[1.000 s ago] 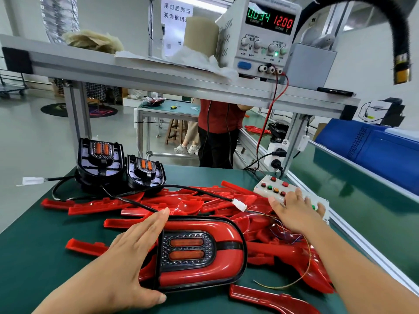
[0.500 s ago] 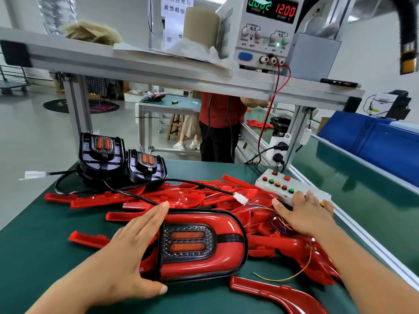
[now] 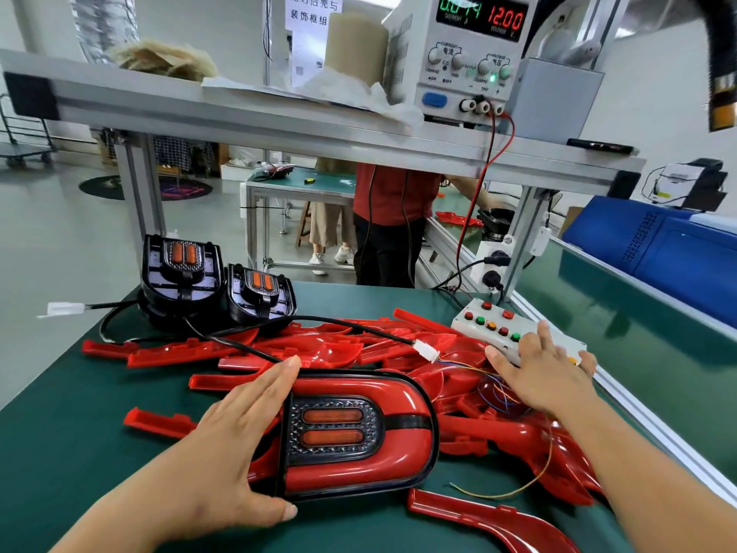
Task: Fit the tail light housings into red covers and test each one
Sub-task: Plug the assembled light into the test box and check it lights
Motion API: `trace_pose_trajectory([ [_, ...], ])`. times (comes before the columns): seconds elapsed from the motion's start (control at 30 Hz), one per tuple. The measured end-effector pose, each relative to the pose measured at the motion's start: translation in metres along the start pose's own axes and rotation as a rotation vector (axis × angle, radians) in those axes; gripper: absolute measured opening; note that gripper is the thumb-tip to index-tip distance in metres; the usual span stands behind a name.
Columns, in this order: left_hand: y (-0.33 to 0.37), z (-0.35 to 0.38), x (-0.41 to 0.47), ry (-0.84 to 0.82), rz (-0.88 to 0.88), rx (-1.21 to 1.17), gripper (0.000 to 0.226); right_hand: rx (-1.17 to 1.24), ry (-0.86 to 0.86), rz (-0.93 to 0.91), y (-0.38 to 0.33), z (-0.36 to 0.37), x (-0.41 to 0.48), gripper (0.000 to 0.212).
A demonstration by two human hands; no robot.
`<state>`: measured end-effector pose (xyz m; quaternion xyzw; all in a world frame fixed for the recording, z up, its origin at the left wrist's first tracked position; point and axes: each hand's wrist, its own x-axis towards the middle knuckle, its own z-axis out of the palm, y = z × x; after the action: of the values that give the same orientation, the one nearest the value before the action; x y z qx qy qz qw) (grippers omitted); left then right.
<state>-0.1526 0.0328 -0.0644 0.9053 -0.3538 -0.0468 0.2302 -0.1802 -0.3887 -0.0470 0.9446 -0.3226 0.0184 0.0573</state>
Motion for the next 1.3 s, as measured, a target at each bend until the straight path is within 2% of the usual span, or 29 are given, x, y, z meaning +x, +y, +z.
trace_pose_trajectory([
  [0.3,0.001,-0.002,-0.001,0.016,0.007,0.003,0.137,-0.119,-0.039,-0.072,-0.003,-0.001,-0.003,0.093],
  [0.8,0.009,-0.006,-0.004,0.003,-0.006,0.003,0.136,-0.132,-0.078,-0.122,-0.004,-0.002,-0.001,0.095],
  [0.97,0.012,-0.009,-0.004,-0.017,-0.011,0.034,0.136,-0.199,-0.134,-0.169,-0.007,-0.016,0.003,0.093],
  [1.17,0.009,-0.007,-0.002,-0.021,-0.008,0.039,0.136,-0.264,-0.289,-0.144,-0.012,-0.029,0.013,0.095],
  [1.3,0.007,-0.006,-0.001,-0.022,-0.003,0.035,0.135,-0.298,-0.255,-0.144,-0.015,-0.029,0.017,0.096],
])
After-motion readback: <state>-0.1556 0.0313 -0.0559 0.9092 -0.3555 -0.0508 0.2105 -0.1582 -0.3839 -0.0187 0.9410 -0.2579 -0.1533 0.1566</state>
